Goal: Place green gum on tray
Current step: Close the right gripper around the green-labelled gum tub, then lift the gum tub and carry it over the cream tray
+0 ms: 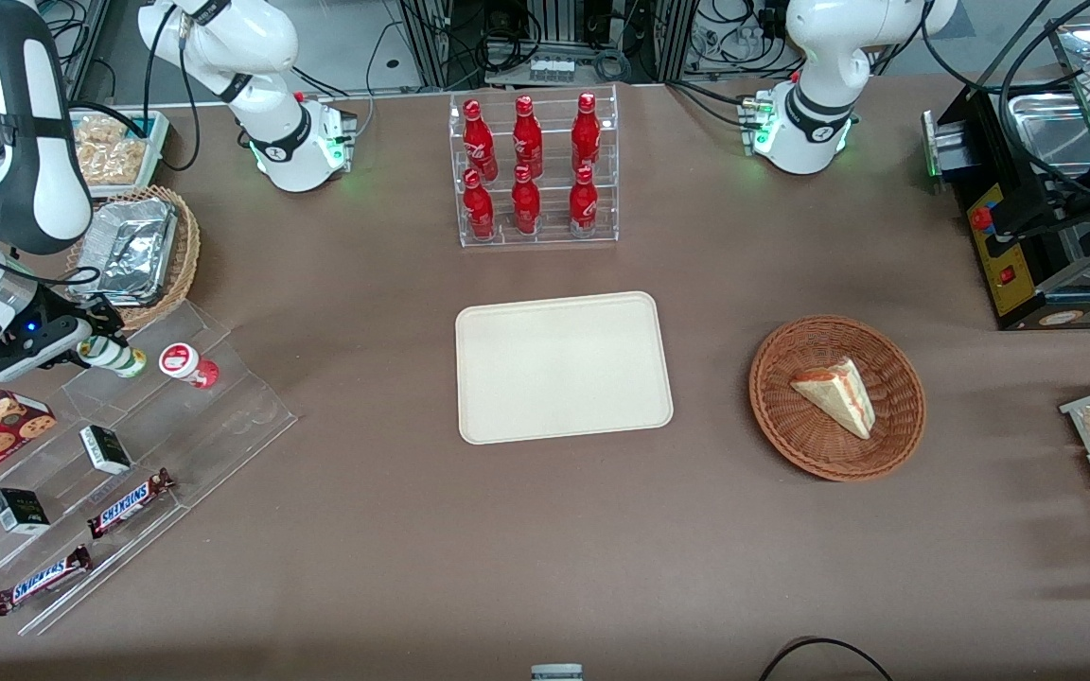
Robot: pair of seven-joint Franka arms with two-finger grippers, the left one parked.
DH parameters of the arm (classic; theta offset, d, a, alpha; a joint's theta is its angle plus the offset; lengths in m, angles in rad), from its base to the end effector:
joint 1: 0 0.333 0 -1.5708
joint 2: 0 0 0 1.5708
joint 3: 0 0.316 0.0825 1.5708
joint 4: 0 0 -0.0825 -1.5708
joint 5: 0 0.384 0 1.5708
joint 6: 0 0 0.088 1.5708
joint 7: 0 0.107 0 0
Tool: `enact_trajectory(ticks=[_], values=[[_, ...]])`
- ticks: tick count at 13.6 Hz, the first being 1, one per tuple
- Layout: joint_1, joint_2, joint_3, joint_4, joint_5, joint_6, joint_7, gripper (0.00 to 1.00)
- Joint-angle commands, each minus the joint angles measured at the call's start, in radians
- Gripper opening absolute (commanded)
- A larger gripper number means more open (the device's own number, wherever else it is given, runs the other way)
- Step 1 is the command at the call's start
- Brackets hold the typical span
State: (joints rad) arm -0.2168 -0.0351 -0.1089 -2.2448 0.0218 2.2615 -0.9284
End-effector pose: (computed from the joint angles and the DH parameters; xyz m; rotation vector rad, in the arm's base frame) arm 0.4949 -0.1667 0.3865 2.9925 0.9080 0.0846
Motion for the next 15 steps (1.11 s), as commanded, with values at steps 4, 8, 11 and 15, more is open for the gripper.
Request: enact_trajectory(ticks=[4, 8, 11, 15], values=[[0.082, -0.026, 0.005, 0.230, 0.021, -0.351, 0.101, 0.00], [0.274, -0.051, 0.006, 0.341, 0.021, -0.546, 0.407, 0.00], [0.477, -0.040, 0.006, 0.381, 0.021, -0.565, 0.731, 0.00], [0.738, 0.050, 0.008, 0.451, 0.023, -0.524, 1.179, 0.00]])
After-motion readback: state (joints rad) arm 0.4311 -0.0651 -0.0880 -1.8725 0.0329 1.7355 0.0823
